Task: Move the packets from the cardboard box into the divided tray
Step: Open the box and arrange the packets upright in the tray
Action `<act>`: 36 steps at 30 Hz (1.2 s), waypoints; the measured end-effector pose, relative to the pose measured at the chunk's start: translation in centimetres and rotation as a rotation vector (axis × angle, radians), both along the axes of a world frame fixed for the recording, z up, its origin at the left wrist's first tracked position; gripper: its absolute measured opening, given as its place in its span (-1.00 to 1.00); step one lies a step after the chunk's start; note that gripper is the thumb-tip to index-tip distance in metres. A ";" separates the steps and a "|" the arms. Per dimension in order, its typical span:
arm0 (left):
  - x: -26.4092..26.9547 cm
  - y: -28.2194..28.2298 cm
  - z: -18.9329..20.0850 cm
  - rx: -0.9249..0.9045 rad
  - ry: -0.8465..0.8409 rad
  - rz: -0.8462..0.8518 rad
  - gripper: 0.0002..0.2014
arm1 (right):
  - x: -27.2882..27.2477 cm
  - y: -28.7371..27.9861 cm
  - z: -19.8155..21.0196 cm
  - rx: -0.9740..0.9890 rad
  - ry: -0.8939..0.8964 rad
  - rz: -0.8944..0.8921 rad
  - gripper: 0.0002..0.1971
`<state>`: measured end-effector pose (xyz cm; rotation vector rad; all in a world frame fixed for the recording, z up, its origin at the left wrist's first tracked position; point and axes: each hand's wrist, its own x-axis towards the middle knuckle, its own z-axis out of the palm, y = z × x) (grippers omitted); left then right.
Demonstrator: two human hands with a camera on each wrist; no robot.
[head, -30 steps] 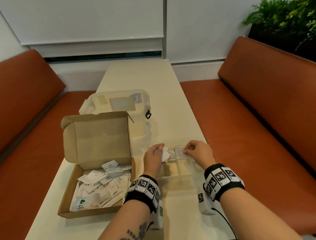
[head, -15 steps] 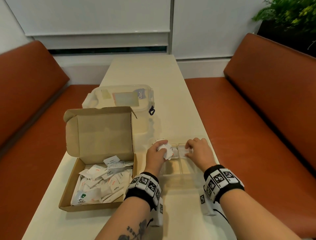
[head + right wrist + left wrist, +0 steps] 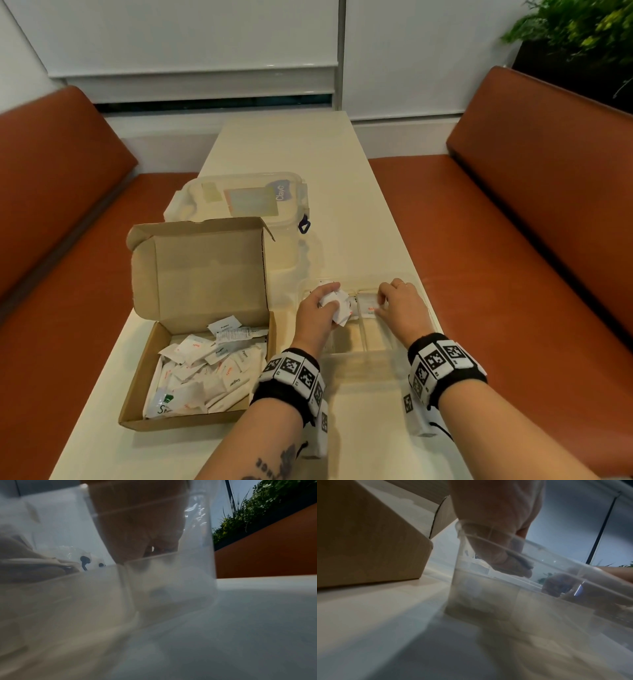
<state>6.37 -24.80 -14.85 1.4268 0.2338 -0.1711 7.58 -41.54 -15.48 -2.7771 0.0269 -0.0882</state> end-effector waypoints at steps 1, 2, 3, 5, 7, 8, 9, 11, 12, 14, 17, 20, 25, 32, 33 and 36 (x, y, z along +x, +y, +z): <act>0.0 0.0 -0.1 0.005 -0.003 -0.005 -0.59 | 0.0 0.0 0.0 -0.001 0.006 0.000 -0.91; 0.0 0.0 -0.1 0.011 -0.008 -0.010 -0.59 | -0.1 0.1 0.2 0.008 -0.001 -0.003 -0.89; 0.0 0.1 -0.1 0.022 -0.016 -0.014 -0.59 | -0.1 0.2 0.4 0.037 -0.031 -0.009 -0.88; 0.0 0.1 -0.2 0.066 -0.043 -0.021 -0.61 | -0.4 0.9 1.2 0.172 -0.123 -0.002 -0.88; 0.0 0.1 -0.4 0.108 -0.062 -0.025 -0.66 | -0.8 1.9 2.2 0.386 -0.112 0.052 -0.88; 0.0 0.1 -0.4 0.117 -0.061 -0.024 -0.69 | -1.0 2.5 2.6 0.484 -0.059 0.083 -0.88; 0.0 0.1 -0.5 0.110 -0.055 -0.019 -0.72 | -1.2 3.1 2.9 0.548 -0.005 0.107 -0.87; 0.1 0.2 -0.5 0.055 -0.036 -0.002 -0.75 | -1.2 3.8 3.2 0.594 0.054 0.113 -0.80; 0.1 0.2 -0.4 0.020 -0.025 0.007 -0.76 | -1.1 4.1 3.3 0.608 0.063 0.097 -0.79; 0.1 0.2 -0.2 -0.036 -0.011 0.017 -0.75 | -0.9 4.3 3.4 0.615 0.083 0.065 -0.77; 0.2 0.1 -0.1 -0.104 0.006 0.032 -0.74 | -0.8 4.5 3.2 0.607 0.109 0.017 -0.74; 0.2 -0.1 0.1 -0.135 0.031 0.045 -0.73 | -0.7 4.5 3.0 0.692 0.109 -0.037 -0.77; 0.1 -0.1 0.1 -0.141 0.050 0.061 -0.72 | -0.7 3.7 2.9 0.826 0.074 -0.101 -0.93; -0.3 -0.1 0.2 0.049 -0.066 -0.054 -0.96 | -1.0 3.7 3.3 1.214 0.061 -0.198 -0.89; -0.3 -0.1 0.3 0.050 -0.075 -0.053 -0.97 | -1.1 3.9 3.4 1.243 0.084 -0.189 -0.91; -0.3 0.1 0.3 0.087 -0.118 -0.042 -0.94 | -1.5 4.4 3.6 1.248 0.111 -0.160 -0.98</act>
